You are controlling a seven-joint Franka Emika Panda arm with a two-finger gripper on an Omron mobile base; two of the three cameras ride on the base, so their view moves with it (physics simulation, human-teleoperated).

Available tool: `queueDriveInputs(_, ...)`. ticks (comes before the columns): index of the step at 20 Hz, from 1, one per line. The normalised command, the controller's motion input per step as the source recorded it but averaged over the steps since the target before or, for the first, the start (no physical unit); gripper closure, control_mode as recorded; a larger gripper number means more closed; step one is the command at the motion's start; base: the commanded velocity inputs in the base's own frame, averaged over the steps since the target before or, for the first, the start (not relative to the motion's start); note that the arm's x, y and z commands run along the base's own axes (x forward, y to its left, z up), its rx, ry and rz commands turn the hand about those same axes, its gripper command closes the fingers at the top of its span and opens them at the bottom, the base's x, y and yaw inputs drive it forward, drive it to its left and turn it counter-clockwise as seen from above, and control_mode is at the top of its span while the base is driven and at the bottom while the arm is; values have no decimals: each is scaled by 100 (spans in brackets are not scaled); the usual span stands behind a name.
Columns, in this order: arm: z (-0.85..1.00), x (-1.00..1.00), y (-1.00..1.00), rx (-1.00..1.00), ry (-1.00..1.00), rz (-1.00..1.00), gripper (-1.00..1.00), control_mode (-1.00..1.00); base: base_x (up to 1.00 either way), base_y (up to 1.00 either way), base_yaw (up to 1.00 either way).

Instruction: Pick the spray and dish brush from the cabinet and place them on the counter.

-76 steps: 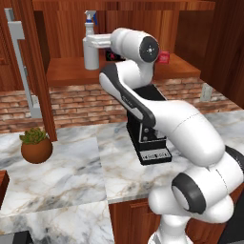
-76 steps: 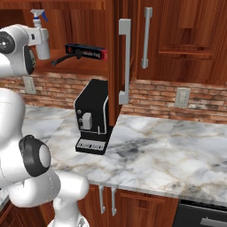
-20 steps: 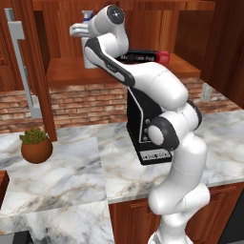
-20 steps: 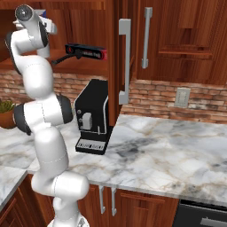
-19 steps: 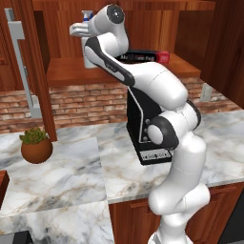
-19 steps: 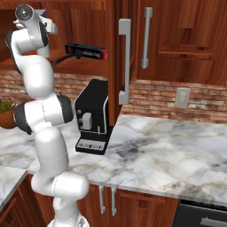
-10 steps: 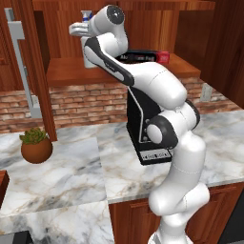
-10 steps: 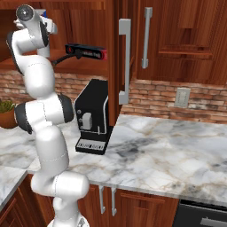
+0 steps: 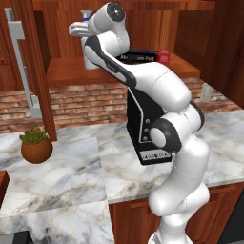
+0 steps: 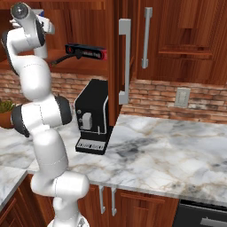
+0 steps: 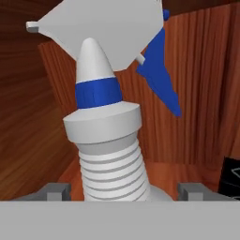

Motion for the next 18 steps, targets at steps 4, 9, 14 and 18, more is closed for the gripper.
queueDriveInputs(4,-9,-60,-1,0,5,0,100,-100,0,0,0)
queueDriveInputs(9,-10,-66,-2,0,5,0,100,-100,0,0,0)
queueDriveInputs(14,-17,-69,-18,0,4,0,100,-100,0,0,0)
queueDriveInputs(18,-29,-66,-27,0,3,0,100,-100,0,0,0)
